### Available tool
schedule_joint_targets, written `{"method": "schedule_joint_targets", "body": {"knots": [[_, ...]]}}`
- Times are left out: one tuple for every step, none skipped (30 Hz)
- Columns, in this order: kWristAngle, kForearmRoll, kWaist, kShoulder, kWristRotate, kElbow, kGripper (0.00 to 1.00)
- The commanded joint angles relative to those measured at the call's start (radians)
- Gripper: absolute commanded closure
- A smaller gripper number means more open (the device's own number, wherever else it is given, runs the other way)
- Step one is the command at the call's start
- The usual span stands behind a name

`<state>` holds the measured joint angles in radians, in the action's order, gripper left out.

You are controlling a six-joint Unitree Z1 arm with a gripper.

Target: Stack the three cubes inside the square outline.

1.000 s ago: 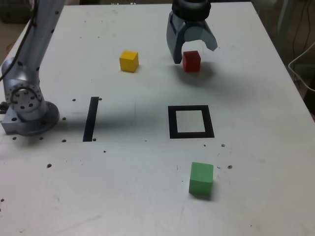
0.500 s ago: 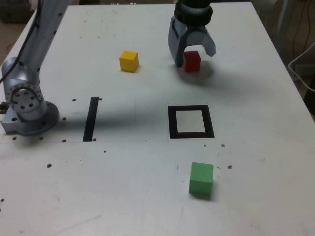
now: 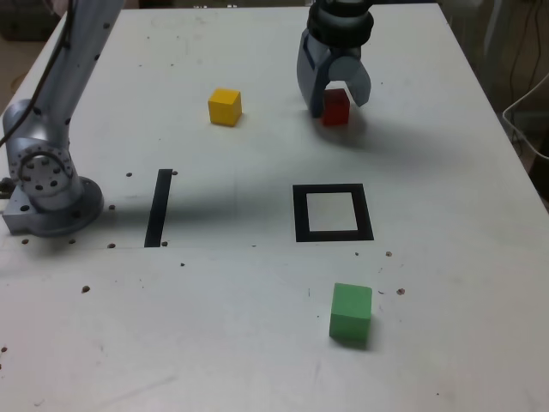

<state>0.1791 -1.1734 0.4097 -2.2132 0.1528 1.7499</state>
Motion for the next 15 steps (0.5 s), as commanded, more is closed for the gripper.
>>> {"method": "schedule_joint_targets", "body": {"knots": [[0.001, 0.003, -0.001, 0.004, 0.003, -0.004, 0.55], [0.001, 0.004, -0.001, 0.006, 0.003, -0.005, 0.57], [0.000, 0.005, -0.001, 0.007, 0.004, -0.007, 0.59], [-0.001, 0.007, 0.000, 0.008, 0.004, -0.009, 0.60], [-0.001, 0.009, 0.000, 0.009, 0.004, -0.010, 0.61], [-0.002, 0.011, 0.000, 0.009, 0.004, -0.012, 0.62], [-0.003, 0.013, 0.000, 0.009, 0.004, -0.013, 0.62], [-0.003, 0.015, 0.000, 0.009, 0.004, -0.014, 0.62], [-0.004, 0.016, 0.000, 0.009, 0.004, -0.015, 0.62], [-0.004, 0.016, 0.000, 0.010, 0.004, -0.015, 0.62], [-0.004, 0.015, 0.000, 0.010, 0.004, -0.016, 0.62], [-0.004, 0.014, 0.000, 0.012, 0.004, -0.016, 0.62], [-0.003, 0.013, 0.000, 0.014, 0.004, -0.017, 0.62], [-0.002, 0.011, 0.000, 0.017, 0.004, -0.018, 0.62], [-0.002, 0.010, 0.000, 0.021, 0.005, -0.019, 0.62]]}}
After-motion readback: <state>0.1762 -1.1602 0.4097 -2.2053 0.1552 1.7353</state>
